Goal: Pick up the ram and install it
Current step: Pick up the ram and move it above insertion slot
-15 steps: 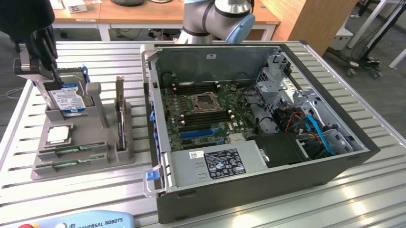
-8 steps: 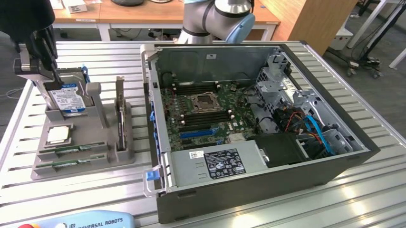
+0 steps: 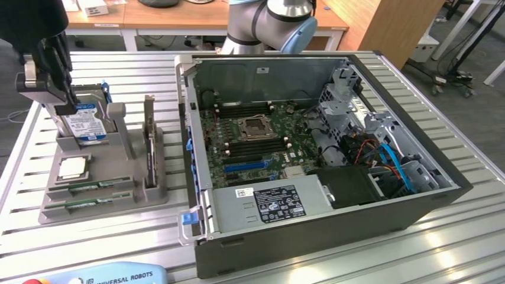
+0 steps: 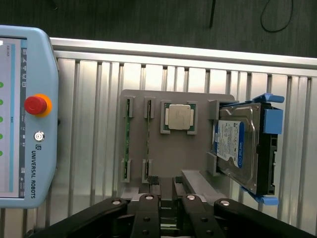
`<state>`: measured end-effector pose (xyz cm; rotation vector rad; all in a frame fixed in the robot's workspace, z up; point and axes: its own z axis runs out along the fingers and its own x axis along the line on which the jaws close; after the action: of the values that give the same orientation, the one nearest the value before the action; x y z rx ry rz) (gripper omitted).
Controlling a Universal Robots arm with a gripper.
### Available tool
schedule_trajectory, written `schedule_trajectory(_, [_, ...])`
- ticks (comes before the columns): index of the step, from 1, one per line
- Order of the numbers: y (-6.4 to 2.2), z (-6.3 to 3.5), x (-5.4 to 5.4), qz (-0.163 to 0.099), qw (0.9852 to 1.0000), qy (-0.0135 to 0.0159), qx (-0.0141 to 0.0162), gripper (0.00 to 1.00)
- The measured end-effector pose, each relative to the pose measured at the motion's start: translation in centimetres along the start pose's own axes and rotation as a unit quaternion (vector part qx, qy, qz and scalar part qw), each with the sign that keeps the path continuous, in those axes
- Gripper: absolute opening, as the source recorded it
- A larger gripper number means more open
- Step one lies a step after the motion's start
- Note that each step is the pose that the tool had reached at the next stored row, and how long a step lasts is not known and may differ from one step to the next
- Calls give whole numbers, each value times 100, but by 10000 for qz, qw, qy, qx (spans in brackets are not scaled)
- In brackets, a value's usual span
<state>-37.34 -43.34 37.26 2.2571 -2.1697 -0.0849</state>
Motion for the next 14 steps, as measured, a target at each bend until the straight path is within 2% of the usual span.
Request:
schedule_trajectory(2, [0, 0, 0, 0, 10000, 0, 0, 23])
schedule_trajectory(3, [0, 0, 0, 0, 10000, 0, 0, 30])
schedule_trajectory(14, [0, 0, 0, 0, 10000, 0, 0, 30])
